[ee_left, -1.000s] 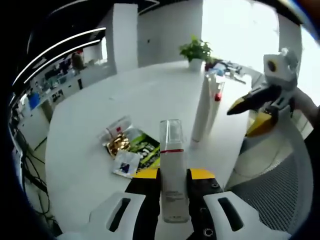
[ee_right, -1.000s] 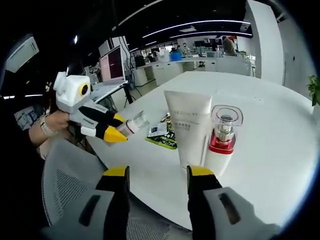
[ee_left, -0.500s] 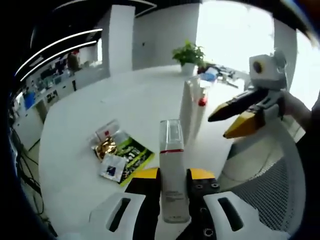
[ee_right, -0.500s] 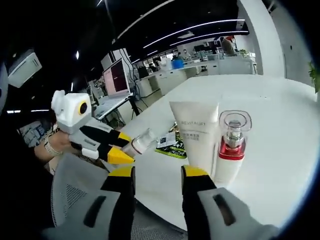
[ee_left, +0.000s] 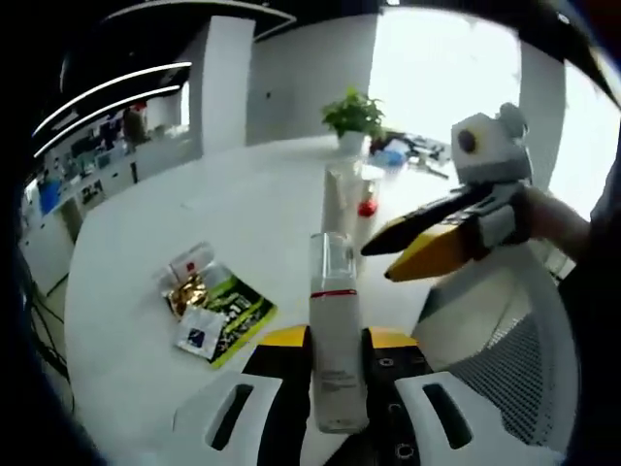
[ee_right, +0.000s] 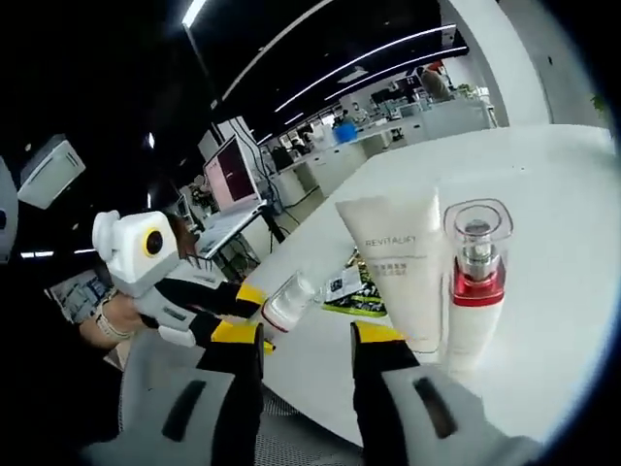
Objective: Arrange the skincare products in the storage area until every visible bottle or jar stands upright without overlapping.
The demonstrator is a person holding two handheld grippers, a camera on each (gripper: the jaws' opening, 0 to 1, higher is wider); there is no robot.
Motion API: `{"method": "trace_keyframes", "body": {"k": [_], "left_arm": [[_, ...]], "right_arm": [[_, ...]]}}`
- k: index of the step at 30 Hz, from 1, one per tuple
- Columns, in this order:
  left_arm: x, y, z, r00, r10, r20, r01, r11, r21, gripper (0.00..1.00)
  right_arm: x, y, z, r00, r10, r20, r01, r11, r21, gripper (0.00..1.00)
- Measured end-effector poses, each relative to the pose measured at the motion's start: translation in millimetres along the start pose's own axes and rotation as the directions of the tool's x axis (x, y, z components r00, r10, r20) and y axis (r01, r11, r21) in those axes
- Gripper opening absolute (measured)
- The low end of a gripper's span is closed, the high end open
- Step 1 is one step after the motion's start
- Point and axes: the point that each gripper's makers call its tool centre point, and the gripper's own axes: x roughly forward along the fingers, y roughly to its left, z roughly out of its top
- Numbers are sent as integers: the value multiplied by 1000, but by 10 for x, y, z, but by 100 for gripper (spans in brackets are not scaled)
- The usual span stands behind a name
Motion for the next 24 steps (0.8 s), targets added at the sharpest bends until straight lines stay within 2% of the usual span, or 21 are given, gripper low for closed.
{"method": "trace_keyframes", "body": {"k": [3,6,9,11,13,16,18,20,21,23,24], "left_arm": [[-9,-70,22,999,-41,17,41,999,-23,16],[-21,-141,57,995,-96,41,99,993,-68,16],[-44,-205,108,986,-154,71,159,984,-85,16],[-60,-228,110,980,-185,72,191,977,-91,16],[-74,-303,117,967,-242,78,249,963,-105,16],[-102,-466,172,936,-334,111,344,934,-91,16],[-112,-466,201,931,-342,128,355,930,-97,16],[-128,-501,229,914,-378,149,399,904,-154,16],[-128,-498,242,910,-383,160,406,900,-158,16],[-174,-415,233,893,-413,179,441,883,-163,16],[-157,-491,256,886,-424,186,454,875,-167,16]], "right_arm": [[0,-8,-4,1000,3,2,-3,1000,7,36],[-14,45,65,997,61,54,-65,995,81,34],[-34,19,71,994,81,69,-88,990,108,34],[-50,66,84,989,124,83,-134,982,133,34],[-66,111,139,979,158,127,-178,970,168,32],[-100,188,191,961,220,170,-253,945,208,30],[-127,206,202,955,234,183,-270,941,203,30],[-148,228,218,949,248,195,-287,936,206,28],[-154,240,230,946,253,202,-294,933,209,27],[-171,290,262,935,279,218,-324,923,206,26],[-179,308,278,931,288,226,-334,920,206,26]]}}
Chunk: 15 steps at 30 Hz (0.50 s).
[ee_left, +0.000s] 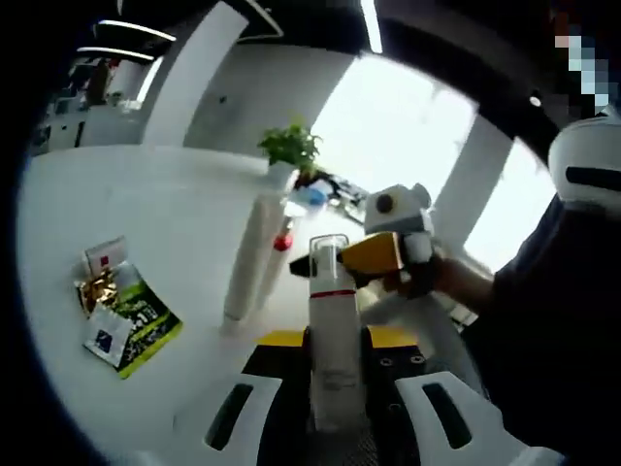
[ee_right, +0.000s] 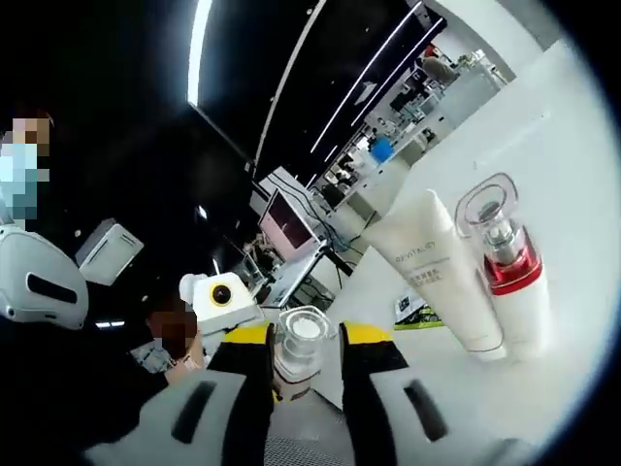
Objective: Arrange the skincare products in the storage area until every visible bottle or jar stands upright without overlapping.
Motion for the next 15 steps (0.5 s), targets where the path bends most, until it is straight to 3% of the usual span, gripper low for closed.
{"method": "trace_keyframes", "body": {"k": [3,10,15], "left_arm": [[78,-139,0,998,-60,4,60,996,-62,16],[82,-158,-46,993,-115,-21,113,991,-74,16],[138,-110,-62,996,-84,-41,84,996,-6,17]], "right_arm": [[3,42,8,1000,23,2,-23,1000,1,26],[4,91,-29,998,53,-28,-54,998,-13,23],[8,90,1,999,38,-20,-40,997,-59,21]]}}
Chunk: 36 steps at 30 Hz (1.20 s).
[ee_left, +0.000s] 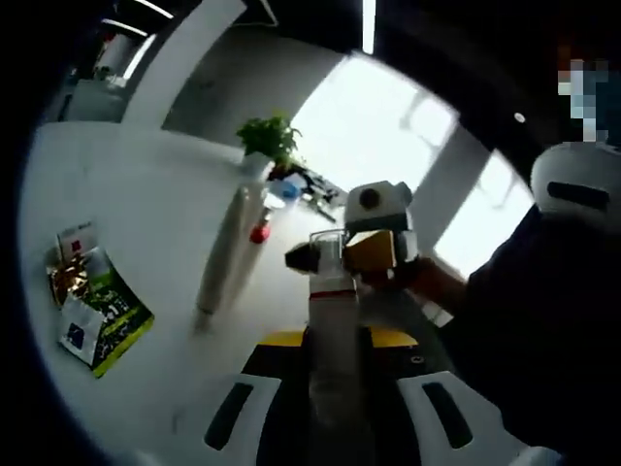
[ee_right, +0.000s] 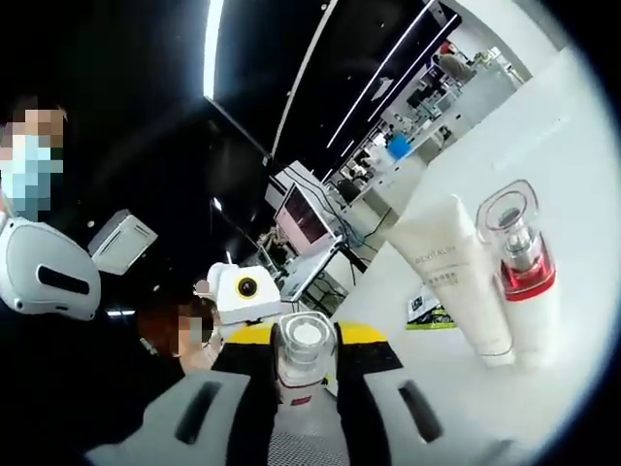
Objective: Arrange the skincare products in the storage area until every visible bottle or jar stands upright without overlapping.
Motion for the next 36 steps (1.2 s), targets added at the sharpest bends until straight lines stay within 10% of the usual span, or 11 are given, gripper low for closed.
{"method": "trace_keyframes", "body": {"k": [3,9,14,18,27,32,36], "left_arm": [[36,4,-29,1000,6,-24,-7,1000,-20,18],[-6,295,25,977,212,-21,-206,964,167,20],[-54,512,28,913,407,-36,-378,874,306,22],[-84,669,-12,835,547,-59,-493,792,359,25],[-129,804,18,708,705,-41,-598,630,496,22],[-165,819,25,679,734,-23,-596,569,567,18],[-180,819,12,700,714,-23,-573,581,578,18]], "right_arm": [[7,-7,6,1000,-24,-13,24,999,-32,20],[25,-181,60,988,-153,14,154,986,-67,19],[93,-344,117,962,-266,64,269,961,-60,19],[169,-357,150,950,-299,90,306,948,-90,19],[266,-364,160,933,-344,110,356,925,-131,19],[263,-313,137,936,-338,103,349,928,-128,20],[252,-308,126,946,-305,105,314,946,-83,21]]}}
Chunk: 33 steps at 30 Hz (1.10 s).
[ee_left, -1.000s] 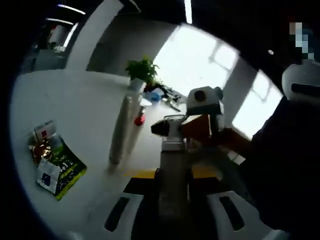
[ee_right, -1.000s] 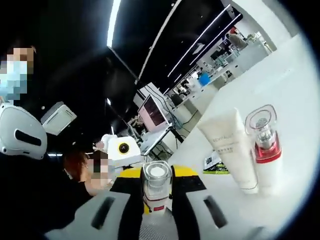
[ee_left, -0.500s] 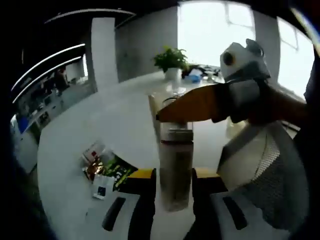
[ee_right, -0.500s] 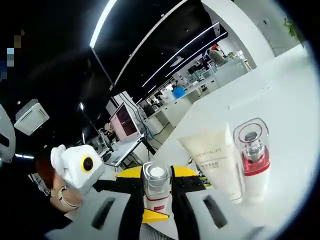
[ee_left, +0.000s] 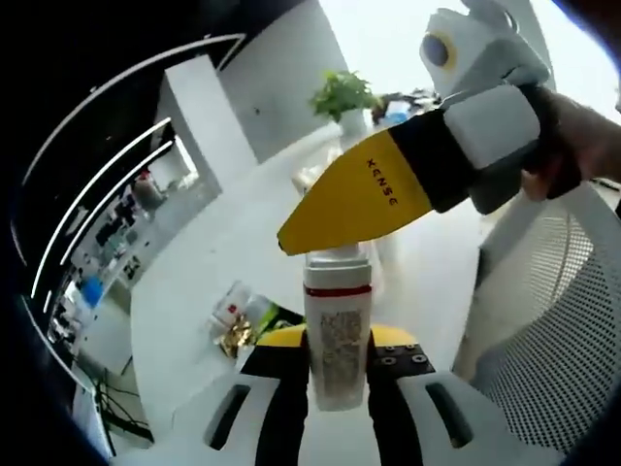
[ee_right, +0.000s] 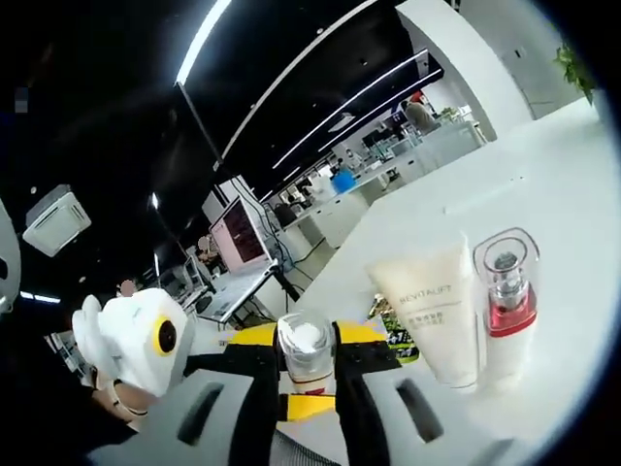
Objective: Arrange the skincare products in the storage area until every visible bottle or jar stands upright without overlapping.
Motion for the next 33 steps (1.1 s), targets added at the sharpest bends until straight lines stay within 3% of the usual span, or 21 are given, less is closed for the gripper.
{"method": "trace_keyframes", "body": {"k": [3,6,10,16,17,18,22,24,26,33], "left_arm": [[11,-25,-24,998,-54,20,56,992,-109,18],[-8,12,-61,992,-105,70,120,955,-272,18],[-68,26,-57,975,-176,133,213,912,-352,18],[-137,-87,15,940,-280,194,333,876,-350,18],[-151,-172,31,924,-326,201,378,860,-342,18],[-151,-183,41,920,-333,206,385,861,-331,18],[-148,-223,82,913,-340,224,396,870,-294,18],[-175,-272,113,898,-367,241,430,848,-309,18],[-199,-300,149,886,-383,262,452,839,-303,18],[-228,-392,168,867,-421,267,485,837,-254,18]], "right_arm": [[-38,12,49,1000,21,16,-21,1000,10,26],[-116,-22,109,999,27,32,-27,1000,-3,28],[-215,-59,138,998,59,22,-59,998,1,28],[-260,5,71,991,123,-47,-127,988,-90,33],[-254,51,75,988,145,-45,-148,986,-79,33],[-246,121,74,982,182,-49,-186,979,-86,33],[-192,169,72,980,191,-51,-195,977,-90,32],[-183,178,76,979,199,-46,-203,975,-90,32],[-179,203,85,976,212,-45,-216,972,-90,32],[-156,297,75,965,255,-68,-261,960,-105,30]]}}
